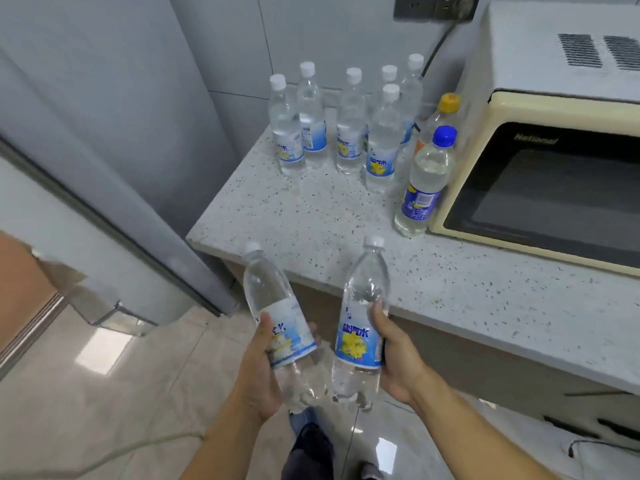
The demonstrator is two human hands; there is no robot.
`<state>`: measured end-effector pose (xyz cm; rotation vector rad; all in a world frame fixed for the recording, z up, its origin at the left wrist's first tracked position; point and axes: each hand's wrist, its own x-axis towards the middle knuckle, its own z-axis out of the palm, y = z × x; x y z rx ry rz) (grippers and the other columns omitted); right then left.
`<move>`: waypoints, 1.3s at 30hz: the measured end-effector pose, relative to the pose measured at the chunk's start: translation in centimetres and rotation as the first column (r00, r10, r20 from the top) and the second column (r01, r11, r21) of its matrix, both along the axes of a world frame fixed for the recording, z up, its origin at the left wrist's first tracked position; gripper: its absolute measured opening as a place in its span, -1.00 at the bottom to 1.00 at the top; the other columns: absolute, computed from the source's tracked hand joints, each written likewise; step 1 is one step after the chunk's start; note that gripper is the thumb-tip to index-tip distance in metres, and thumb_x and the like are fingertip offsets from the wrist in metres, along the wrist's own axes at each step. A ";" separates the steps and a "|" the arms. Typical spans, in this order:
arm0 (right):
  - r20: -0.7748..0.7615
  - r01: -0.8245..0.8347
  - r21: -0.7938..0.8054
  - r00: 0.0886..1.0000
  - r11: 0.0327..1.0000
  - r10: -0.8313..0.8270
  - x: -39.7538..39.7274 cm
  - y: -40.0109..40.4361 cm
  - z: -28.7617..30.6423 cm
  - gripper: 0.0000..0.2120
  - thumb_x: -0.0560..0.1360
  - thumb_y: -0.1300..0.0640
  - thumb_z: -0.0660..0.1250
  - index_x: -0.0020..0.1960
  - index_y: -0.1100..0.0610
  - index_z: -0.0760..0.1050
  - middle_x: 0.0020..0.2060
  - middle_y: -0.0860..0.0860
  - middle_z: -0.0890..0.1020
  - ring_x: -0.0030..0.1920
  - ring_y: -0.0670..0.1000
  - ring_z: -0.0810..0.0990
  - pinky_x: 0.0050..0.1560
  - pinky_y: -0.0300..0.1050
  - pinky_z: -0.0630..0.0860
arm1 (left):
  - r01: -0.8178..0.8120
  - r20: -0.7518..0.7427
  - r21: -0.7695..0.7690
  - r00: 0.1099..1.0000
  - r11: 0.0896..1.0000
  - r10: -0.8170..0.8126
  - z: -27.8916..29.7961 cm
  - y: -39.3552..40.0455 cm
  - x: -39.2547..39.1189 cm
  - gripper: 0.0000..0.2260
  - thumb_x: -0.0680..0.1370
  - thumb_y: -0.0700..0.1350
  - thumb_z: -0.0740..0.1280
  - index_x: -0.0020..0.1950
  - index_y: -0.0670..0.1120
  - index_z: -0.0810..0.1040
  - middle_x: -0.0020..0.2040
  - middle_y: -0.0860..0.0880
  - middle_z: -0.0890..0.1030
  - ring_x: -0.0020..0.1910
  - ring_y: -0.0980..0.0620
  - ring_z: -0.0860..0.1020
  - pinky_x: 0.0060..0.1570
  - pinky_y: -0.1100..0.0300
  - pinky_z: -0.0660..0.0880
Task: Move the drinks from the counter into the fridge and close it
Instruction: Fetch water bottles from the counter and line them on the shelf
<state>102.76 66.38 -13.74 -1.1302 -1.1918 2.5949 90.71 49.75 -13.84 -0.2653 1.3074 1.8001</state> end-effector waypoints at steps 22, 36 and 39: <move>0.110 -0.654 0.160 0.756 0.739 0.645 -6.5 -23.9 0.9 -0.27 0.27 -0.42 0.33 0.17 0.12 0.62 -0.03 0.12 0.74 -0.03 0.10 0.73 0.20 0.02 0.53 | -0.506 -0.044 -0.134 0.862 0.852 0.505 1.1 -27.1 5.6 -0.40 0.33 0.26 0.36 0.12 -0.20 0.64 -0.08 -0.19 0.71 -0.20 -0.09 0.69 -0.15 0.04 0.60; 0.048 -0.784 0.284 0.587 0.552 0.808 -18.6 -49.6 4.2 -0.52 0.33 -0.41 0.21 -0.07 -0.13 0.71 -0.04 0.08 0.75 -0.05 0.09 0.74 -0.05 -0.09 0.63 | -0.752 -0.133 0.049 0.647 0.657 0.751 4.9 -51.2 -1.9 -0.26 0.35 0.35 0.38 0.33 -0.15 0.52 0.14 -0.20 0.67 0.01 -0.20 0.68 -0.15 0.00 0.63; 0.042 -0.785 0.297 0.579 0.543 0.814 -21.6 -52.3 3.9 -0.52 0.34 -0.42 0.21 -0.07 -0.13 0.71 -0.05 0.08 0.75 -0.05 0.09 0.74 -0.04 -0.08 0.64 | -0.747 -0.146 0.029 0.654 0.664 0.743 4.7 -53.8 -4.4 -0.25 0.36 0.39 0.31 0.33 -0.15 0.51 0.14 -0.23 0.66 -0.01 -0.19 0.69 -0.17 0.01 0.63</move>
